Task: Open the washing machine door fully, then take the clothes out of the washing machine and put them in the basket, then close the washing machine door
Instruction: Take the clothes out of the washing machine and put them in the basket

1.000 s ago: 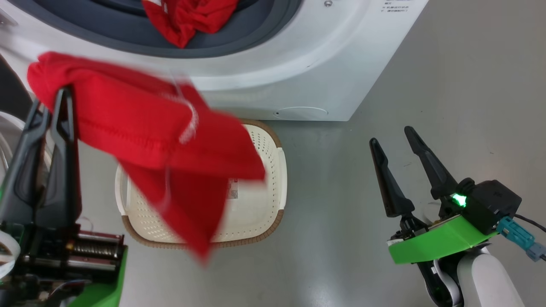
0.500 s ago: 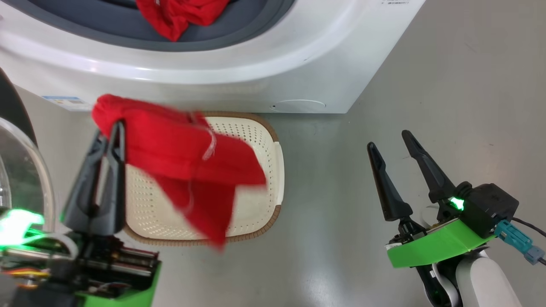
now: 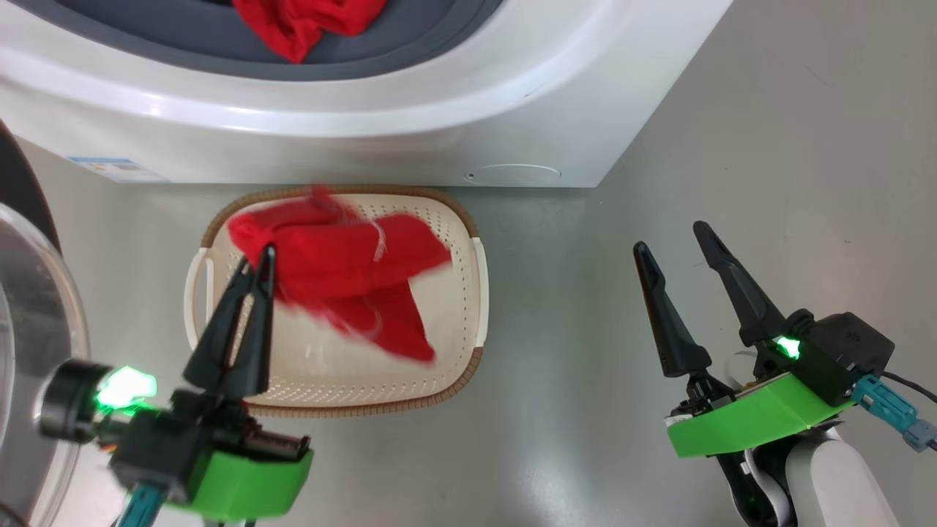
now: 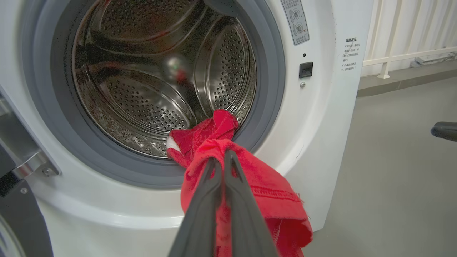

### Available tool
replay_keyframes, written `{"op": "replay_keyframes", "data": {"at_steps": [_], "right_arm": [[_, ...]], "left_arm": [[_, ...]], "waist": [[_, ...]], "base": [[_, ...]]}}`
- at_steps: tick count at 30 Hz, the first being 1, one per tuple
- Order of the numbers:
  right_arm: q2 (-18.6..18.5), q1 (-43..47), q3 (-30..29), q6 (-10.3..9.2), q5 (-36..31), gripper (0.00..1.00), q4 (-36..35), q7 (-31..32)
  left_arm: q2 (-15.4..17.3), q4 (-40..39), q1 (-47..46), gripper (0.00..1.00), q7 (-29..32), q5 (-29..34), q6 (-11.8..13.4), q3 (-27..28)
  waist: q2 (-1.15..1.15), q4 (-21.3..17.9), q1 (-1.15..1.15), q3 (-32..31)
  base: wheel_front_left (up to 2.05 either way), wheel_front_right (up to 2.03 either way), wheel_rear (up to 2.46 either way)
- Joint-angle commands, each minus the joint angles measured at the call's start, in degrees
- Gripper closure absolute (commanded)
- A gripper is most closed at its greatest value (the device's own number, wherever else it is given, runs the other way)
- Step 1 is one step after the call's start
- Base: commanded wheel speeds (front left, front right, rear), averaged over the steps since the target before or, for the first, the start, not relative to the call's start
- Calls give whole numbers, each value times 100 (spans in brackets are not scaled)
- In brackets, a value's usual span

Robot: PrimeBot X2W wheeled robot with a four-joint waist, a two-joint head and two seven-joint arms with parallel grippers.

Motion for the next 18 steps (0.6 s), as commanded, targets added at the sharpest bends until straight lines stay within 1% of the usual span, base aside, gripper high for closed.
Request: {"op": "replay_keyframes", "data": {"at_steps": [1, 4, 5, 11, 18], "right_arm": [[32, -20, 165, 52, -38, 0, -173, 18], [32, -33, 180, 52, -35, 0, -178, 12], [32, -33, 180, 52, -35, 0, -178, 12], [32, -53, 162, 52, -40, 0, -194, -7], [32, -91, 145, 52, -42, 0, -197, -19]], "left_arm": [[39, 143, -254, 100, -65, -78, -99, 164], [-91, 629, -433, 100, -68, -128, -220, 175], [-91, 629, -433, 100, -68, -128, -220, 175], [-315, 1277, -589, 100, -70, -126, -432, 309], [-470, 1981, -637, 100, -70, -47, -693, 454]], "waist": [[0, -19, 0, 24], [0, -66, 0, 54], [0, -66, 0, 54], [0, -137, 0, 120], [0, -160, 0, 202]], "base": [[0, 0, 0], [0, 0, 0], [0, 0, 0], [0, 0, 0], [0, 0, 0]]}}
